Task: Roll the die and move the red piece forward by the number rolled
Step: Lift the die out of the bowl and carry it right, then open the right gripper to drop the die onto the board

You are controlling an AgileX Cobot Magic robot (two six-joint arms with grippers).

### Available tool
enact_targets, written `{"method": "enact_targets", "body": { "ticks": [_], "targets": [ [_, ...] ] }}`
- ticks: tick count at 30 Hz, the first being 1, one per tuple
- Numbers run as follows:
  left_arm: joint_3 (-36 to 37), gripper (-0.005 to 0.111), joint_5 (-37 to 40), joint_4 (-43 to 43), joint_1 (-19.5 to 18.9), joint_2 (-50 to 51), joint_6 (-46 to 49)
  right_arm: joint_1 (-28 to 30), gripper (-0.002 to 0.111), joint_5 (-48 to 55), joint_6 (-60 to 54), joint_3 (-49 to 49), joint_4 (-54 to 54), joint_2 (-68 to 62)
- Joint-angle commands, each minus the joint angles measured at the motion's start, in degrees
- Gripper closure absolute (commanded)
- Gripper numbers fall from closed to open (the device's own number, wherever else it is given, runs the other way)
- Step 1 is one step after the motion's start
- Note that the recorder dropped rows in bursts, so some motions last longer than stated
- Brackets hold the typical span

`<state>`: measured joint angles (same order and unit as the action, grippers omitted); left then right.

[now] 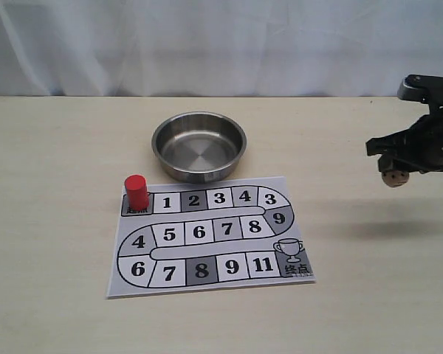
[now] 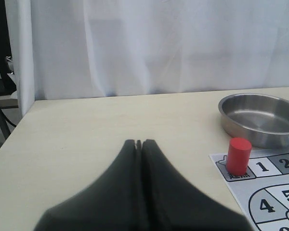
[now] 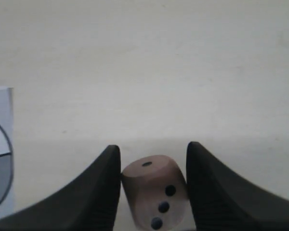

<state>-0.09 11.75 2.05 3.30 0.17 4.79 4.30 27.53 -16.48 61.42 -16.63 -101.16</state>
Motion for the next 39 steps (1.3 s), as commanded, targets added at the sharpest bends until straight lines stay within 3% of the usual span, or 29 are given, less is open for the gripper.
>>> {"method": "enact_targets", "body": {
  "ticks": [1, 3, 6, 32, 34, 39],
  "targets": [
    [0.1, 0.107, -0.5, 0.1, 0.0, -0.2, 0.1, -1.8, 0.056, -0.8, -6.2, -0.1, -9.9, 0.0],
    [0.1, 0.107, -0.5, 0.1, 0.0, -0.2, 0.1, -1.8, 0.038, 0.6, -10.3, -0.1, -13.7, -0.1],
    [0.1, 0.107, -0.5, 0.1, 0.0, -0.2, 0.1, -1.8, 0.026, 1.7, -11.8, -0.1, -14.7, -0.1],
    [0.1, 0.107, -0.5, 0.1, 0.0, -0.2, 0.0, -1.8, 0.028, 1.8, -12.4, -0.1, -13.8, 0.0],
    [0.1, 0.107, -0.5, 0.1, 0.0, -0.2, 0.0, -1.8, 0.037, 3.4, -13.6, -0.1, -13.8, 0.4],
    [0.1, 0.107, -0.5, 0.1, 0.0, -0.2, 0.0, -1.8, 0.079, 8.0, -15.3, -0.1, -13.8, 4.7]
  ]
}}
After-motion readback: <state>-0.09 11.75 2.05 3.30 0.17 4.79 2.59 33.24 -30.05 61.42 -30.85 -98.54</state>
